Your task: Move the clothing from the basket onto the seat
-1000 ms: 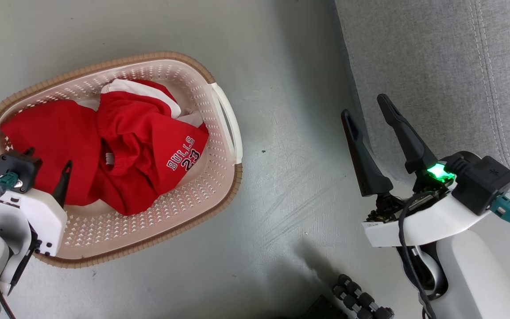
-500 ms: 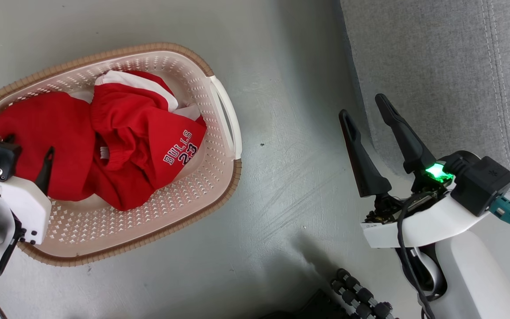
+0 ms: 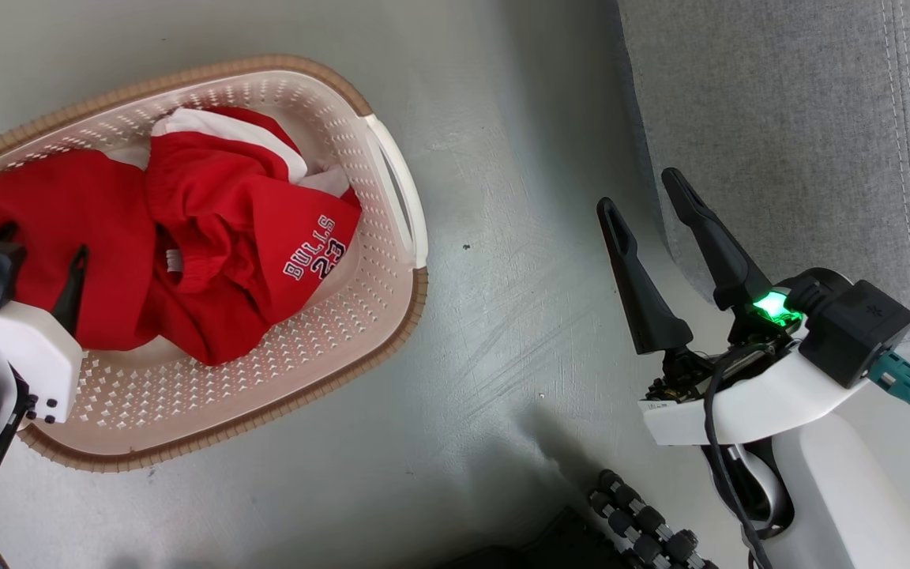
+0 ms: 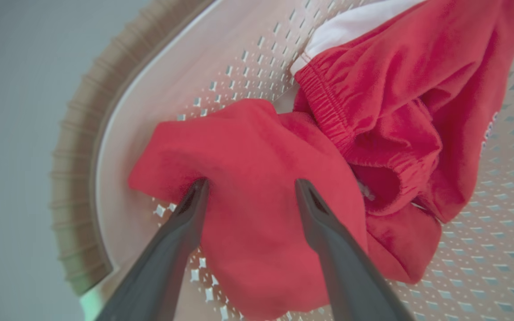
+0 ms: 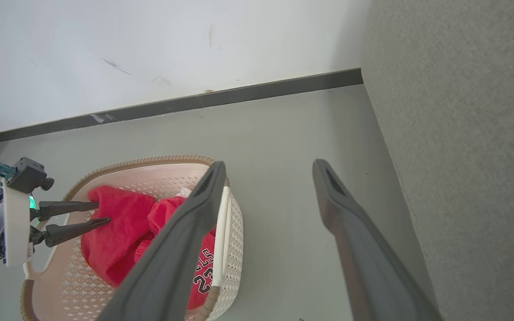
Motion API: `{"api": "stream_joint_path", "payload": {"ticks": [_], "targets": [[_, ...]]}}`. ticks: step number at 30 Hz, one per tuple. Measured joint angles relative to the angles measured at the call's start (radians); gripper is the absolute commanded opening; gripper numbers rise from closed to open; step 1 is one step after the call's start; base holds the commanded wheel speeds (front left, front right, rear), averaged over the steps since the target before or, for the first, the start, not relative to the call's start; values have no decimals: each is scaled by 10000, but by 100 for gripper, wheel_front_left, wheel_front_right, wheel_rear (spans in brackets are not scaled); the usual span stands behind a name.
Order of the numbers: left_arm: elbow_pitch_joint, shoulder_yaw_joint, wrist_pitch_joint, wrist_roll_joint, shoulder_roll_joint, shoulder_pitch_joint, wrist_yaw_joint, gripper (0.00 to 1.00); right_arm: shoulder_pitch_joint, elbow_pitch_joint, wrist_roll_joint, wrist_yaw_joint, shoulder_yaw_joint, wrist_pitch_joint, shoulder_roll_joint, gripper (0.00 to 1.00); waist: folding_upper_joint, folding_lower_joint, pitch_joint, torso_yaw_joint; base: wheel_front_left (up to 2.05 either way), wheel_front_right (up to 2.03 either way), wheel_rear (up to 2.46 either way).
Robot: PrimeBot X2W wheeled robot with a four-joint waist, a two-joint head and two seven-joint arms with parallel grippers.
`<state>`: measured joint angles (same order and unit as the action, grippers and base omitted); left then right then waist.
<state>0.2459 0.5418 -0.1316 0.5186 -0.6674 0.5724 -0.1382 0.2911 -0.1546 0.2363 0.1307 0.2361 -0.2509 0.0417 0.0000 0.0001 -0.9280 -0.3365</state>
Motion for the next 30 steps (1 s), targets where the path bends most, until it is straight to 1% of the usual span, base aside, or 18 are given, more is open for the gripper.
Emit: {"api": "stream_joint_path", "payload": {"ticks": [5, 6, 7, 8, 9, 11, 12, 13, 21, 24, 30], "targets": [[21, 2, 15, 0, -21, 0, 2, 100, 1, -13, 13, 0, 2, 0, 0, 100, 0, 0, -92, -45, 0, 0, 0], [21, 2, 33, 0, -27, 0, 2, 93, 1, -13, 15, 0, 6, 0, 0, 100, 0, 0, -106, -55, 0, 0, 0], [23, 2, 54, 0, -27, 0, 4, 81, 1, -15, 19, 0, 6, 0, 0, 100, 0, 0, -117, -66, 0, 0, 0], [38, 12, 58, 0, -27, 0, 12, 77, 1, -15, 38, 0, 6, 0, 0, 100, 0, 0, -125, -76, 0, 0, 0], [46, 33, 77, -2, -25, 0, 13, 58, 1, -13, 102, 0, 4, 0, 0, 100, 0, 0, -126, -82, 0, 0, 0], [42, 69, 104, -2, -23, 0, 40, 31, 1, -12, 192, 0, 6, 0, 0, 100, 0, 0, -118, -93, 0, 0, 0], [40, 90, 117, -2, -21, 0, 102, 9, 1, -10, 213, 0, 6, 0, 0, 100, 0, 0, -113, -100, 0, 0, 0], [31, 121, 148, -12, -13, 1, 104, 0, 2, -8, 215, 0, 6, 0, 0, 100, 0, 0, -106, -107, 0, 0, 0], [21, 253, 188, -31, 10, 0, 155, 0, 3, -10, 288, 0, -6, 0, 0, 100, 0, 0, -62, -156, 0, 0, 0], [-10, 267, 192, -19, 25, 0, 242, 0, 3, -6, 322, 0, -29, 0, 0, 100, 0, 0, -35, -162, 0, 0, 0], [-479, 65, 545, 458, 148, -12, 368, 0, 54, -23, 391, 0, -293, 0, 0, 100, 0, 0, 75, -113, 0, 0, 0]]}}
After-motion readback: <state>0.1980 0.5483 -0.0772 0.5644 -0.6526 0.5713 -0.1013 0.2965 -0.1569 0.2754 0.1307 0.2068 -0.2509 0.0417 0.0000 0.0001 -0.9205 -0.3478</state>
